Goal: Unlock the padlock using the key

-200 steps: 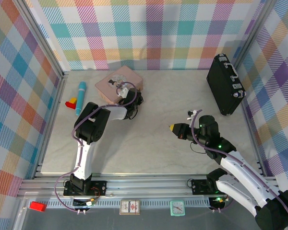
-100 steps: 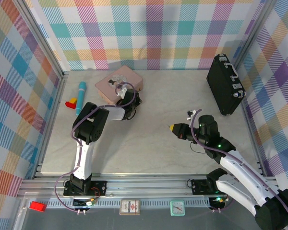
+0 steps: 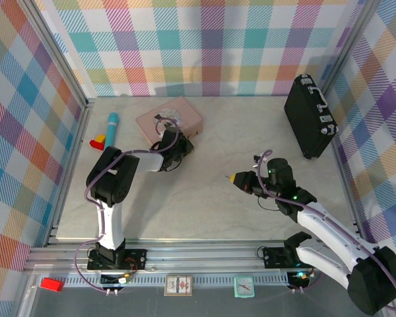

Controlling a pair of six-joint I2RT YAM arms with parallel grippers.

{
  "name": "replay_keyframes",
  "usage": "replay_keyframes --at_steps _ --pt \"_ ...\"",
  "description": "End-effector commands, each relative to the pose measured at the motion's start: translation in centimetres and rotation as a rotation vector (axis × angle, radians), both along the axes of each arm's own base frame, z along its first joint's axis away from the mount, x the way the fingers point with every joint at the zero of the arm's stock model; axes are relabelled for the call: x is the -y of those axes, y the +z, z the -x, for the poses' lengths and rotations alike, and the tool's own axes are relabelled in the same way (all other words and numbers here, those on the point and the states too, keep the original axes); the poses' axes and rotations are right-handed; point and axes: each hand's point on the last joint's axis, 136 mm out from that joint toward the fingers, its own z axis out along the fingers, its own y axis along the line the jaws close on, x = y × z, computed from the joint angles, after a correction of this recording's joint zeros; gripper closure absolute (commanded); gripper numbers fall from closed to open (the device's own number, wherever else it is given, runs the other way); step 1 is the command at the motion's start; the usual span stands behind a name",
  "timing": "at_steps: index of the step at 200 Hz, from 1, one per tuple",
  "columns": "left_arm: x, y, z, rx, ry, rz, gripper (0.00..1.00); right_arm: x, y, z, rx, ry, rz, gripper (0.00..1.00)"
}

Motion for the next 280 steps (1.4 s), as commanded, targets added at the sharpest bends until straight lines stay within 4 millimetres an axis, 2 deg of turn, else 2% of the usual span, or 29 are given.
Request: replay_keyframes --at_steps 1,24,60,88,127,131,165,189,238,280 --pt "2.0 1.5 2.6 -0.050 -0.097 0.095 1.00 -0.5 -0.1 -0.2 -0.028 -0.009 -0.059 1.00" --pt "3.4 1.4 4.4 -0.109 -0.148 0.160 1.00 -1.0 -0.9 -0.5 -0.054 -0.018 -0.118 1.00" --pt "5.1 1.2 7.3 -0.196 -0.197 0.226 1.00 -2.2 -3.6 -0.7 -0.161 -0.028 -0.189 1.00" --pt "6.4 1.3 8.8 -0.231 -0.240 0.277 1.00 -2.5 -4.3 -1.4 -0.178 -0.057 -0.203 1.00" --pt "8.2 2.3 10.1 -0.234 -0.275 0.349 1.00 -3.0 -5.9 -2.4 -0.237 -0.088 -0.232 1.00" --pt "8.3 2.3 10.2 -0.236 -0.277 0.350 1.00 -3.2 -5.4 -2.7 -0.218 -0.084 -0.254 1.00" --pt "9.4 2.8 11.5 -0.249 -0.310 0.376 1.00 -3.9 -6.2 -4.1 -0.244 -0.114 -0.332 1.00" --pt "9.9 3.2 12.1 -0.253 -0.318 0.418 1.00 -3.5 -6.7 -4.9 -0.233 -0.151 -0.353 1.00" --pt "10.5 3.1 13.3 -0.268 -0.329 0.438 1.00 -3.8 -7.3 -5.7 -0.237 -0.153 -0.357 1.00" --pt "10.4 2.8 13.7 -0.276 -0.322 0.422 1.00 -2.6 -7.9 -6.2 -0.221 -0.177 -0.337 1.00"
